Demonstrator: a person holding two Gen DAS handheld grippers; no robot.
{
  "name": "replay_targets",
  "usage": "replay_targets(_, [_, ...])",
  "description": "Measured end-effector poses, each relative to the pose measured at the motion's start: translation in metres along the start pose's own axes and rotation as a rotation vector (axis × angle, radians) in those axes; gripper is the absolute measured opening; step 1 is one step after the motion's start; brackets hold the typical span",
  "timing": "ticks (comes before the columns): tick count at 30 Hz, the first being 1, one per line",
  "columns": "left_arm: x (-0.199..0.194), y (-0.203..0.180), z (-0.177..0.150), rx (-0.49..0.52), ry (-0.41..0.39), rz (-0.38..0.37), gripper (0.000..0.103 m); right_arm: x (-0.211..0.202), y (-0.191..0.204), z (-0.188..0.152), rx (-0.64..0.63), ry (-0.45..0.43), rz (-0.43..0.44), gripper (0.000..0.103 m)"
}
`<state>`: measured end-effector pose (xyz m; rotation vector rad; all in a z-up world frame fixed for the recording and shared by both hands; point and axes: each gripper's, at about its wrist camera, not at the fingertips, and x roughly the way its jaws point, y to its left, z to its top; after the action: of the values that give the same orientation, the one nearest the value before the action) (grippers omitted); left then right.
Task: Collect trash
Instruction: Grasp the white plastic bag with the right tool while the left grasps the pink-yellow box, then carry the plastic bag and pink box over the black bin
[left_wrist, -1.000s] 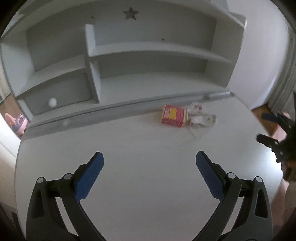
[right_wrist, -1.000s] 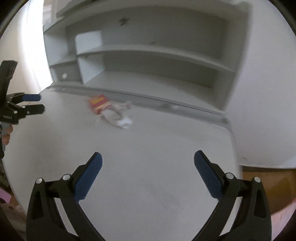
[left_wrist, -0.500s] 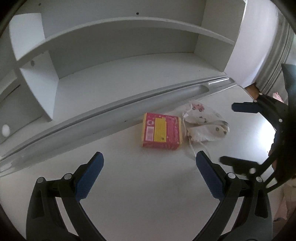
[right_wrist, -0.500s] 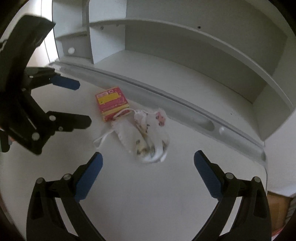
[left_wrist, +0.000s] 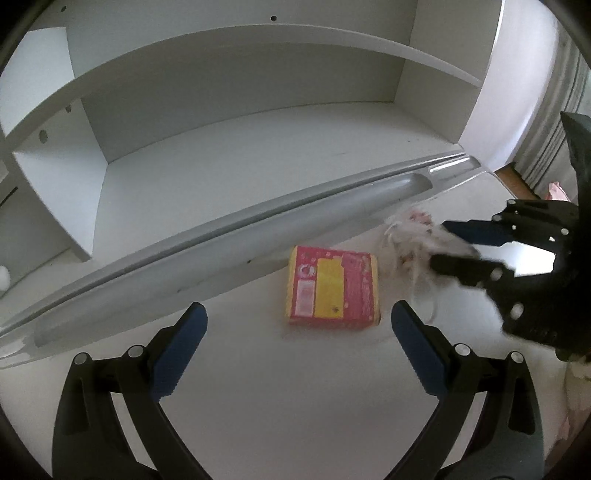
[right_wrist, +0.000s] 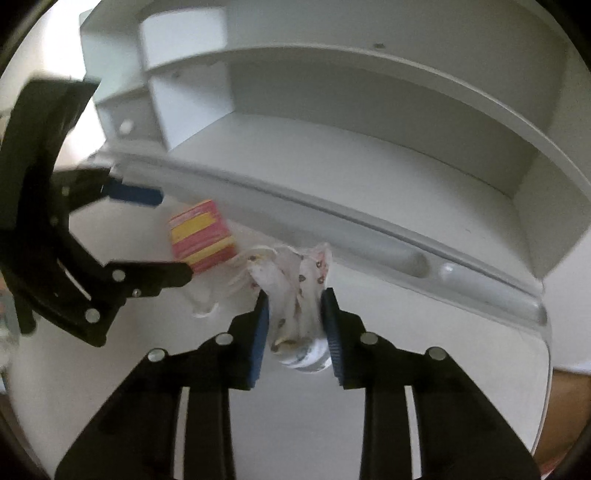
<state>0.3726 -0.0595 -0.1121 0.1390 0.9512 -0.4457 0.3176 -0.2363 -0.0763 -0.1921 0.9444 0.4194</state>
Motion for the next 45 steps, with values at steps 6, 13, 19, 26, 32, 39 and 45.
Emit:
replay_targets(6, [0.007,-0.012,0.008,0.017,-0.02,0.016,0.095,-0.004,-0.02,-0.003,0.077,-0.023,-0.001,0.028])
replay_targets(13, [0.009,-0.02,0.008,0.068,-0.04,0.058,0.05,0.006,-0.01,-0.001,0.055,-0.005,-0.012,0.028])
replay_targets(19, [0.009,-0.016,0.006,0.053,-0.054,0.055,0.05,0.01,-0.01,-0.001,0.059,0.0,-0.01,0.032])
replay_targets(26, [0.009,-0.011,0.005,0.034,-0.06,0.041,0.05,0.014,-0.004,-0.002,0.032,0.012,-0.032,0.045])
replay_targets(32, [0.003,-0.015,0.007,0.039,-0.067,0.031,0.05,0.013,-0.002,-0.001,0.023,0.01,-0.035,0.027])
replay_targets(39, [-0.024,-0.042,0.009,0.076,-0.098,0.024,0.05,-0.021,-0.007,-0.008,0.057,-0.044,-0.016,0.026])
replay_targets(45, [-0.054,-0.101,0.007,0.154,-0.143,-0.031,0.05,-0.089,-0.028,-0.051,0.121,-0.109,-0.054,0.026])
